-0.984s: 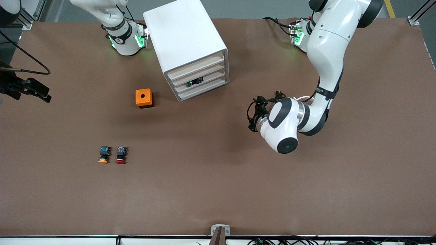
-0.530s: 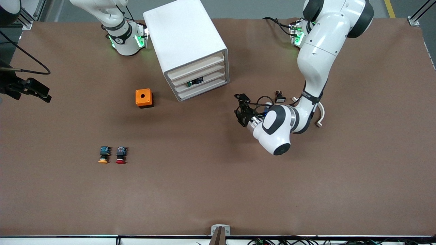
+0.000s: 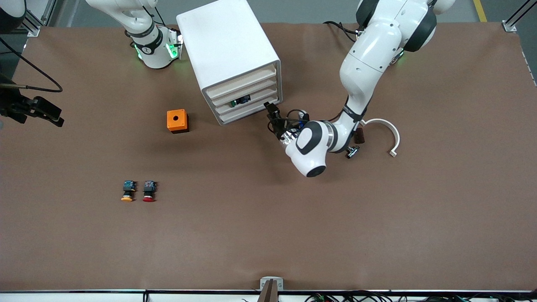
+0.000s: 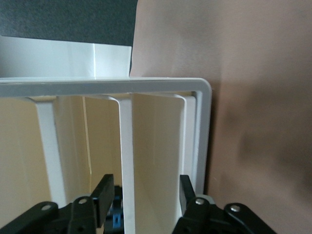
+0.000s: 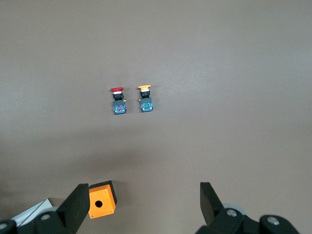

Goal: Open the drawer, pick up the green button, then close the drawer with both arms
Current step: 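Grasp the drawer handle of the white cabinet with the left gripper, then pull the drawer out of the cabinet with the left gripper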

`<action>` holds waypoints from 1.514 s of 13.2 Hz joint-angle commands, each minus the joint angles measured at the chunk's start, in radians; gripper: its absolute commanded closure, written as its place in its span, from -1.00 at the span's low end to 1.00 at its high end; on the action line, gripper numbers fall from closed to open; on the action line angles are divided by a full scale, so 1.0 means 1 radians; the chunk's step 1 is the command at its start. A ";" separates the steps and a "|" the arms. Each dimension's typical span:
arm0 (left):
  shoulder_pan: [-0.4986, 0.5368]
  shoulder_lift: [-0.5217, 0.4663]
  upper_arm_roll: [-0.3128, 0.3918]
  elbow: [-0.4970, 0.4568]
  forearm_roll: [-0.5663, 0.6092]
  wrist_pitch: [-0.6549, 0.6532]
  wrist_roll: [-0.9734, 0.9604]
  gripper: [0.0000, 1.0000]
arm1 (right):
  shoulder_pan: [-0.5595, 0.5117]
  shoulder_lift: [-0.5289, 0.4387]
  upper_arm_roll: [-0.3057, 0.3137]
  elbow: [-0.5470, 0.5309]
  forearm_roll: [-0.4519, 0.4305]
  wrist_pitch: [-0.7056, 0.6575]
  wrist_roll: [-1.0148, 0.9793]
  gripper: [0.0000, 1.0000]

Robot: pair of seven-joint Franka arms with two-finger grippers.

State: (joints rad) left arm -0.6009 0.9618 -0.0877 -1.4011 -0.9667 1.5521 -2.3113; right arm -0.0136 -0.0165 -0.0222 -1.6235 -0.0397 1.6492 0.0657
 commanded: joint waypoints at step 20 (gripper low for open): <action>0.121 0.012 0.016 0.090 -0.056 0.020 0.062 -0.31 | 0.033 0.029 0.004 -0.001 0.044 0.015 0.077 -1.00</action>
State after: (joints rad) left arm -0.4791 0.9729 -0.0614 -1.3376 -1.0090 1.5572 -2.2622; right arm -0.0010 -0.0021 -0.0202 -1.6267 -0.0262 1.6558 0.0940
